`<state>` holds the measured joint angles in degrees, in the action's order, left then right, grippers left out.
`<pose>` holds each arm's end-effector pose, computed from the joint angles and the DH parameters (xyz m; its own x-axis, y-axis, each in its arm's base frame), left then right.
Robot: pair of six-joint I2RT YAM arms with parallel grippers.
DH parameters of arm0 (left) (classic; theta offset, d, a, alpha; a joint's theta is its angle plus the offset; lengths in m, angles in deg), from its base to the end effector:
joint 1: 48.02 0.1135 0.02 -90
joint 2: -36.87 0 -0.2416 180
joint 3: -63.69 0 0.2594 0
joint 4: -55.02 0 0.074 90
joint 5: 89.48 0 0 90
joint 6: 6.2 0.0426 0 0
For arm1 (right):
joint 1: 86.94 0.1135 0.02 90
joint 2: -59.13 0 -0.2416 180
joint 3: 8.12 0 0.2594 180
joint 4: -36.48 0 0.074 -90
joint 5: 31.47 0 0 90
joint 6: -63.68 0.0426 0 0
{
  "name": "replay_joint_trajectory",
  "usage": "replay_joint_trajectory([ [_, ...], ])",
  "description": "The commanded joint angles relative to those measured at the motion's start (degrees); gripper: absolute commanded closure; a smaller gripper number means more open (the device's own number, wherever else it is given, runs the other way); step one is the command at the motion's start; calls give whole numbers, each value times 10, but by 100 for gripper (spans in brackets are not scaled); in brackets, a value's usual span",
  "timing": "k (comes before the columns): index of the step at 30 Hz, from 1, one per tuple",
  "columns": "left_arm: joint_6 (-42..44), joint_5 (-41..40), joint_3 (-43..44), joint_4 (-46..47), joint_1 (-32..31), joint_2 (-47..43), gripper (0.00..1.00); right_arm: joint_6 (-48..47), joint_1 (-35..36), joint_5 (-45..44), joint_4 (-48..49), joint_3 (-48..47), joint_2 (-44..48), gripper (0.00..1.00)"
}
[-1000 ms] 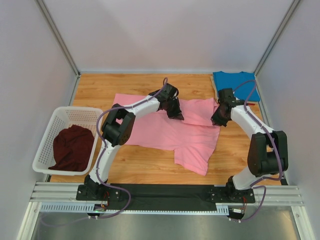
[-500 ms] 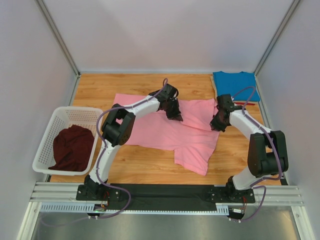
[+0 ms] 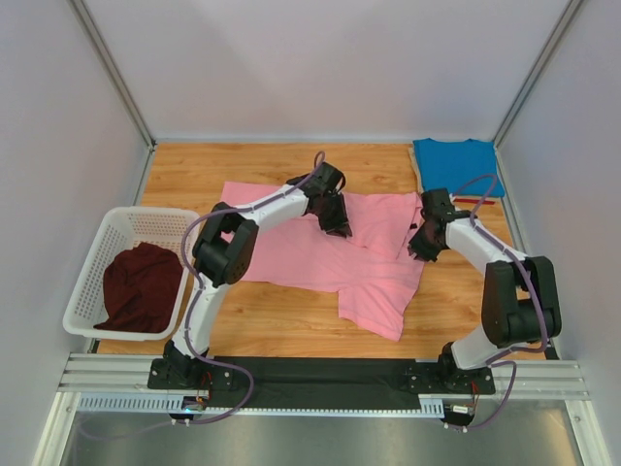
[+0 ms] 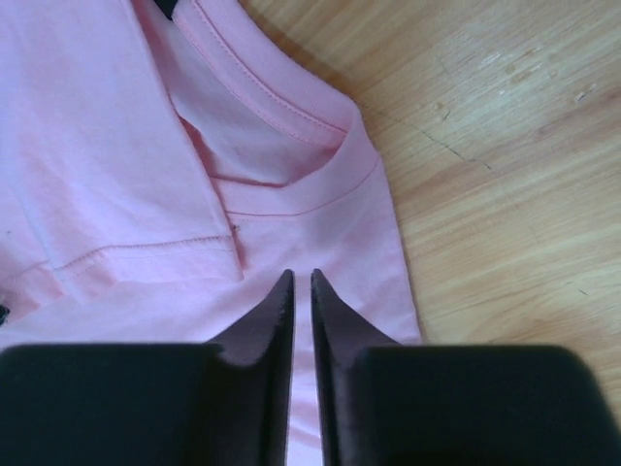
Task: Fold and stack the t-shirts
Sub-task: Fold the tshirt
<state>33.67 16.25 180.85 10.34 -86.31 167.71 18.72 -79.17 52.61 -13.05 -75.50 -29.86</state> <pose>0.3777 -0.3129 0.1370 -0.9718 -0.1740 -0.1591 -0.0590 0.8327 -0.5506 0.2924 0.0355 0.1494 -0.7343 0.6102 -0.2975 0.5918 0.7901 0.1598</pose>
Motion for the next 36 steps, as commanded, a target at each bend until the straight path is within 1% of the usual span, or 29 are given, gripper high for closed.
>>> replay_joint_trajectory([
  [1,18,-5,3,-10,-3,-68,71,-31,-7,-1,8,-32,26,78],
  [2,22,-5,5,-13,-3,-73,67,-46,-13,7,11,-40,25,74],
  [5,44,-19,23,-40,0,-86,63,-102,-46,53,38,-82,7,65],
  [6,50,-29,26,-45,1,-89,62,-127,-61,79,48,-95,-2,63],
  [7,57,-34,28,-51,8,-92,62,-136,-67,87,50,-123,-9,62],
  [9,67,-39,22,-59,20,-96,62,-150,-72,101,60,-144,-31,57],
  [10,70,-39,18,-60,35,-100,62,-156,-91,111,80,-157,-38,56],
  [11,72,-39,6,-55,43,-103,62,-157,-97,135,91,-164,-50,55],
  [13,84,-33,-3,-50,67,-104,61,-166,-113,158,109,-181,-86,54],
  [16,105,-30,-5,-52,100,-97,61,-175,-127,203,123,-216,-137,55],
  [20,117,-20,-6,-48,143,-81,61,-185,-130,234,146,-249,-188,56],
  [25,127,-9,-2,-45,192,-47,60,-202,-134,241,160,-296,-258,56],
  [31,142,-7,21,-50,231,-13,60,-203,-138,230,168,-325,-302,57],
  [33,144,-18,22,-53,237,-8,60,-200,-139,224,176,-324,-308,59],
  [35,144,-29,17,-53,245,-6,60,-193,-139,200,175,-325,-315,71],
  [36,141,-32,13,-53,249,-3,60,-187,-140,191,170,-326,-316,78],
])
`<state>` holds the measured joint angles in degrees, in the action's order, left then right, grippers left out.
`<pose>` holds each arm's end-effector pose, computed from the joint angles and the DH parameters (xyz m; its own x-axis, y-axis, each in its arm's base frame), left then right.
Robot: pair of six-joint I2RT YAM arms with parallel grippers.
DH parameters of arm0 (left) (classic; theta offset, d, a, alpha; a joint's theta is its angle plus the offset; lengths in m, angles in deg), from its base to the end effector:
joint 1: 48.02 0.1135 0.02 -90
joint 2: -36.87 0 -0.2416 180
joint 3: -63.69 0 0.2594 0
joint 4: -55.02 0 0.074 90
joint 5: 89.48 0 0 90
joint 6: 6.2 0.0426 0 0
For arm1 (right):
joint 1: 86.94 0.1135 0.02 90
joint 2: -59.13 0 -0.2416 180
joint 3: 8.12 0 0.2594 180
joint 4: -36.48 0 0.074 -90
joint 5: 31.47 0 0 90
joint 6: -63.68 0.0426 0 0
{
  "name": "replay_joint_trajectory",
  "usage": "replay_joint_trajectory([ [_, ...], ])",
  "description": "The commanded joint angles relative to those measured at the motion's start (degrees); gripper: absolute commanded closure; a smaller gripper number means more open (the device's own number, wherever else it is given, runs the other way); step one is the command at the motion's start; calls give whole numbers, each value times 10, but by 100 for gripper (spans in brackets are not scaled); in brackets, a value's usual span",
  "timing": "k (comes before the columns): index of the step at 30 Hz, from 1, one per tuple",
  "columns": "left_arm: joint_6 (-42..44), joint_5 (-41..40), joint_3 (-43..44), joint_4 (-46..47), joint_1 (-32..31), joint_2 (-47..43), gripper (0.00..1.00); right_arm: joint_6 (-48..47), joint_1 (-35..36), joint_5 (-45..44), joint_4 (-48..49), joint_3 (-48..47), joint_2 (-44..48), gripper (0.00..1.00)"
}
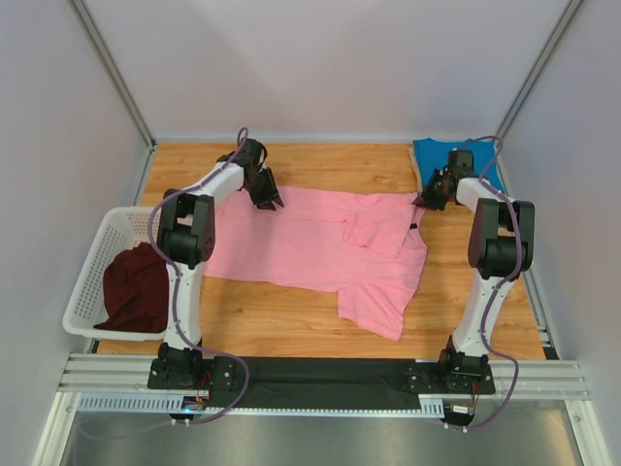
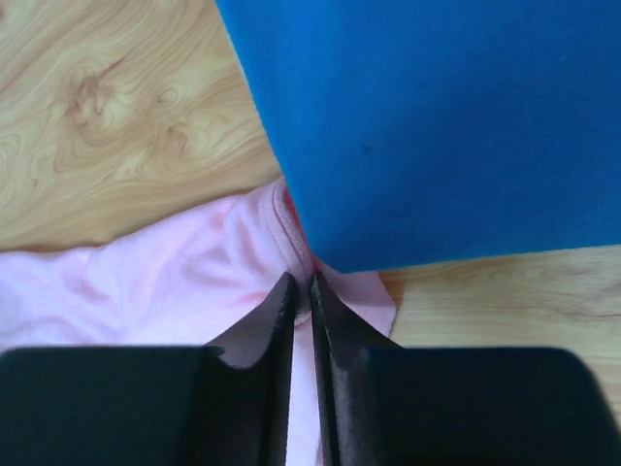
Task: Fold and stack the t-shirts
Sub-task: Fold the tshirt
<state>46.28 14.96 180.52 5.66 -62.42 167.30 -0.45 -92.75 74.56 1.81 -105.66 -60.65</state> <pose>0.4634 -0.1300 0.1338 -0.8978 -0.3784 -0.2253 -0.2473 0.8565 -0.4530 0.4418 -0.0331 0.1287 -0.7730 0.5002 -0.3903 0.3163 0.8371 0.4464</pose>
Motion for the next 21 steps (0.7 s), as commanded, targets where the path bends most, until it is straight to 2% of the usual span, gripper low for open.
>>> replay_joint_trajectory([
  [1,13,-24,12,-10,12,2,60,8,-5,-36,20,-23,-8,90],
  [4,5,-41,-4,-13,16,3,60,32,-12,-79,35,13,13,100],
  [7,-6,-58,-19,-18,19,3,60,52,-20,-85,66,48,30,100],
  [11,-16,-33,-37,13,21,-9,60,47,-20,-64,57,25,14,99],
  [14,-19,13,-45,34,21,-33,58,46,-19,-47,46,13,25,91],
  [17,-4,26,-25,13,21,-65,57,49,-19,-58,14,18,73,76],
  [18,3,22,-20,-10,21,-86,55,53,-19,-64,-38,4,81,68],
  [21,26,-12,-15,-38,21,-141,53,54,-11,-104,-157,-7,125,63],
])
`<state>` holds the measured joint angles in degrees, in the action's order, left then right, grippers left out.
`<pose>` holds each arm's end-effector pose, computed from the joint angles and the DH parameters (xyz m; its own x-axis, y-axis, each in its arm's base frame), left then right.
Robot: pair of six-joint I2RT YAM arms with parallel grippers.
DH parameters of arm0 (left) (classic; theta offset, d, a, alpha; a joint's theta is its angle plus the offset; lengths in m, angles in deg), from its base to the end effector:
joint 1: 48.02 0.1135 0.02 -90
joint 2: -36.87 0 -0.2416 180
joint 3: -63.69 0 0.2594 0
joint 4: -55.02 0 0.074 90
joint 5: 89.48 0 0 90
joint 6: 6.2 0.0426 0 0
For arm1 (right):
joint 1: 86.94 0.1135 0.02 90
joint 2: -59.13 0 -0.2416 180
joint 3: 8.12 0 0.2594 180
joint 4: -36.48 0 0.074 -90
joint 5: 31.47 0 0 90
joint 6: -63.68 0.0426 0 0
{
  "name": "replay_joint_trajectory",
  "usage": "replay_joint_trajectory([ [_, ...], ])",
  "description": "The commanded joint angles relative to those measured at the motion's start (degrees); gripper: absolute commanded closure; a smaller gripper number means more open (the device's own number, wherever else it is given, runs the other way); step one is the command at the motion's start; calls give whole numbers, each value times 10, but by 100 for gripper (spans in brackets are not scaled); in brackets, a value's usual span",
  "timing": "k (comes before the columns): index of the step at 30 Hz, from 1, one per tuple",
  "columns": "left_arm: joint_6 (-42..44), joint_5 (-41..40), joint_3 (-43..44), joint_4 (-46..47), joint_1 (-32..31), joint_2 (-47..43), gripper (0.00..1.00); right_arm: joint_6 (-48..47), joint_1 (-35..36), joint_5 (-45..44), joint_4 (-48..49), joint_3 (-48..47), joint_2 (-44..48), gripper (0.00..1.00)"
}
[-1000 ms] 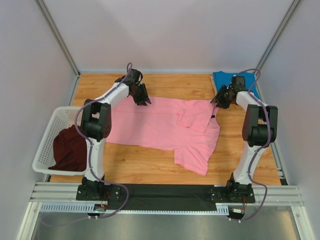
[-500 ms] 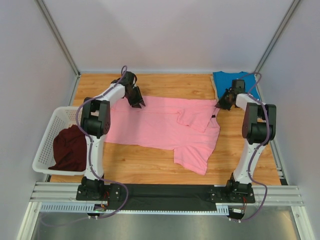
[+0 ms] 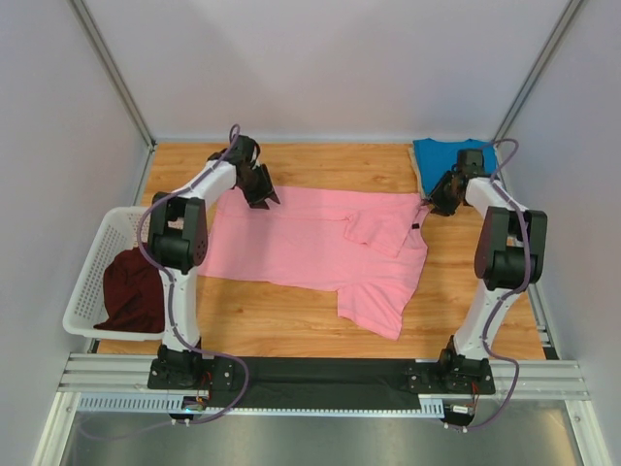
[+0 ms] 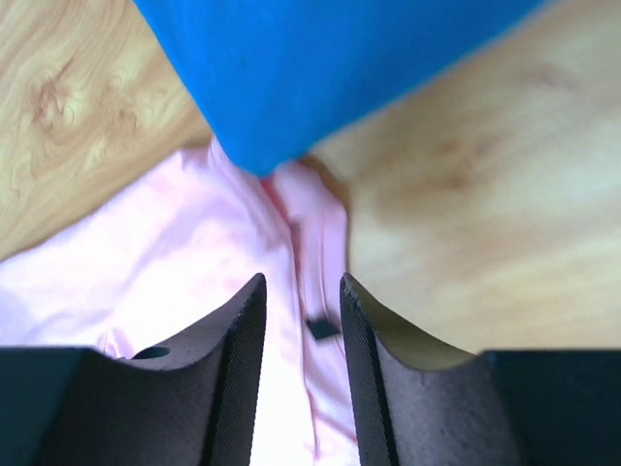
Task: Fold and stack the t-shirts
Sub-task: Fold the tshirt
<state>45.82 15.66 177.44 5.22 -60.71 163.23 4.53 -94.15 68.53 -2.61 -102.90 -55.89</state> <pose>0.4558 -0.1140 0.1494 -0.8846 -0.4097 -0.2226 -0.2719 0.8411 -0.4675 0.4223 -0.0460 0.1430 -0.7143 0.5994 -0.3613 0.4682 0.7930 0.3898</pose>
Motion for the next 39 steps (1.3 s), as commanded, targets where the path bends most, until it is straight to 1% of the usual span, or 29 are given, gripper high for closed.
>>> replay_joint_trajectory([
  [1,34,-28,3,-45,4,-117,51,1,6,-65,-140,-32,89,61],
  [2,35,-42,-7,-50,4,-151,50,-2,16,-76,-184,-25,121,61],
  [3,35,-46,-21,-51,4,-168,48,4,24,-84,-201,-15,140,61],
  [4,34,-48,-51,-51,4,-187,48,10,31,-90,-212,21,159,61],
  [5,32,-49,-68,-50,4,-224,47,24,48,-95,-238,39,203,62],
  [6,30,-52,-104,-49,4,-244,47,59,58,-99,-256,59,223,63],
  [7,26,-62,-121,-49,4,-263,46,75,68,-125,-271,99,246,63],
  [8,23,-70,-138,-50,4,-302,46,89,95,-131,-296,124,266,63],
  [9,16,-78,-171,-51,4,-320,46,105,108,-138,-310,144,310,63],
  [10,12,-93,-187,-51,4,-340,46,138,120,-150,-322,163,333,63],
  [11,5,-101,-205,-51,4,-375,46,148,152,-153,-336,205,355,63],
  [12,-2,-105,-236,-46,4,-392,45,161,168,-151,-340,224,403,61],
  [14,0,-96,-258,-47,4,-427,43,201,218,-147,-359,271,444,60],
  [16,8,-77,-281,-55,4,-444,37,229,246,-141,-373,303,501,59],
  [17,14,-70,-287,-58,4,-458,34,262,267,-141,-383,336,520,59],
  [20,22,-48,-307,-65,4,-479,33,327,305,-151,-387,388,585,59],
  [21,22,-44,-317,-64,4,-483,33,340,310,-146,-383,423,598,59],
  [24,19,-37,-339,-52,4,-508,33,381,333,-117,-357,482,620,59],
  [27,17,-23,-352,-40,4,-523,34,413,360,-109,-324,506,622,59],
  [31,21,-18,-350,-45,4,-526,34,444,414,-110,-304,511,604,59],
  [35,20,-20,-353,-45,4,-528,34,465,437,-125,-292,514,586,59],
  [39,12,-20,-357,-45,4,-525,35,473,444,-145,-277,521,571,59],
])
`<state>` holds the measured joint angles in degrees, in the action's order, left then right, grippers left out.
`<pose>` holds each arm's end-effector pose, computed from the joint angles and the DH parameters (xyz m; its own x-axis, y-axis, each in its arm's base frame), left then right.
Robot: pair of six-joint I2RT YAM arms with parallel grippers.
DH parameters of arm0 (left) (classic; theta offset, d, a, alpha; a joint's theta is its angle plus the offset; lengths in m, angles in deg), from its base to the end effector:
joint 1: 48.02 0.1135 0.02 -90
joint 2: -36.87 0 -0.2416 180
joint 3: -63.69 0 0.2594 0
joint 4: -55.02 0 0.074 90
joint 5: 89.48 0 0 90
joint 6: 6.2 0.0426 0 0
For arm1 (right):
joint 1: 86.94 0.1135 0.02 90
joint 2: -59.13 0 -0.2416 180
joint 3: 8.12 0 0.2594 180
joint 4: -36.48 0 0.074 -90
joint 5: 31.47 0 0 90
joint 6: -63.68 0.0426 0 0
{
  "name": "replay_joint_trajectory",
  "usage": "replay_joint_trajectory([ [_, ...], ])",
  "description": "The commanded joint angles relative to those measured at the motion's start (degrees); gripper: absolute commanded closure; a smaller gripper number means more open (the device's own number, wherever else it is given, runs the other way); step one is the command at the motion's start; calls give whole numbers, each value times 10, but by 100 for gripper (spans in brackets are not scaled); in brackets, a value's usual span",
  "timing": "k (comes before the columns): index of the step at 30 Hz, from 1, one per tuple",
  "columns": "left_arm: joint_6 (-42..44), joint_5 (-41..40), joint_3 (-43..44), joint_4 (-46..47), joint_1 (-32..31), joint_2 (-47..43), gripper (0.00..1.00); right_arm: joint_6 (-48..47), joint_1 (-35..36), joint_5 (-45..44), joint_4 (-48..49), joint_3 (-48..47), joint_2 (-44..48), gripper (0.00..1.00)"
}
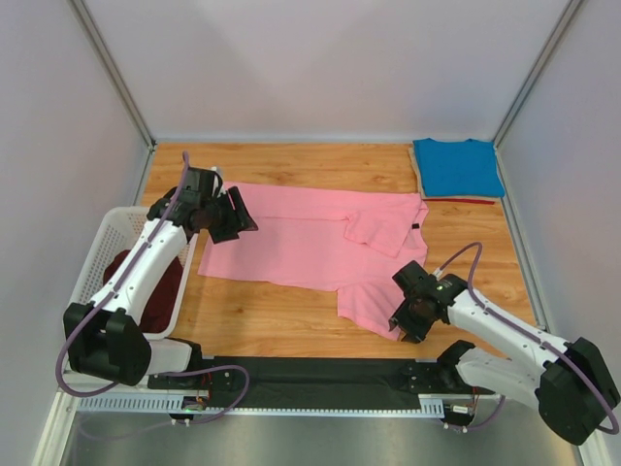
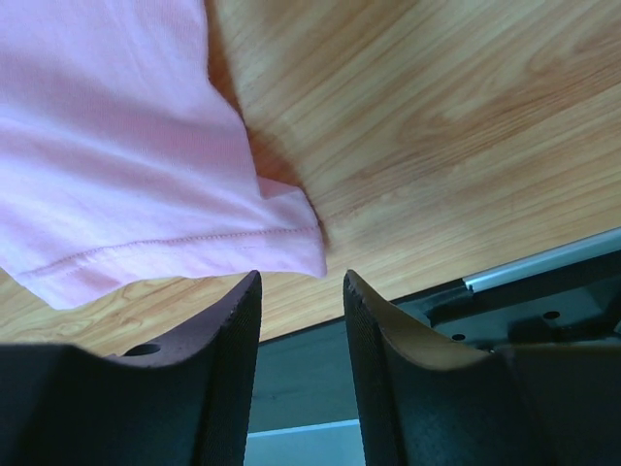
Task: Fold and stack the t-shirts
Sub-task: Fold the tshirt
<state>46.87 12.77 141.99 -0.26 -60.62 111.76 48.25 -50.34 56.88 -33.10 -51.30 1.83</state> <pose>0.2785 -0.0715 0.2712 -0.8186 -0.4187 -0.3933 -0.1886 0.8426 -0.5044 0.1242 0.0907 0.1376 -0.7844 0.6177 -0.0568 0.6113 0.7853 0.0982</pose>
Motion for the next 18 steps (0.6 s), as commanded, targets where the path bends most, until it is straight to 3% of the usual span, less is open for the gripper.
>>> replay_joint_trajectory([
  [1,-8,4,-2,9,3,-8,35,40,6,-37,30,7,-13,59],
  [13,-11,-102,27,-46,3,-31,38,66,8,-35,53,38,-1,65],
  [16,5,-72,28,-51,3,-32,39,72,8,-39,60,48,15,78],
  [18,-15,-36,-6,-14,3,-81,39,78,8,-48,59,49,36,93],
])
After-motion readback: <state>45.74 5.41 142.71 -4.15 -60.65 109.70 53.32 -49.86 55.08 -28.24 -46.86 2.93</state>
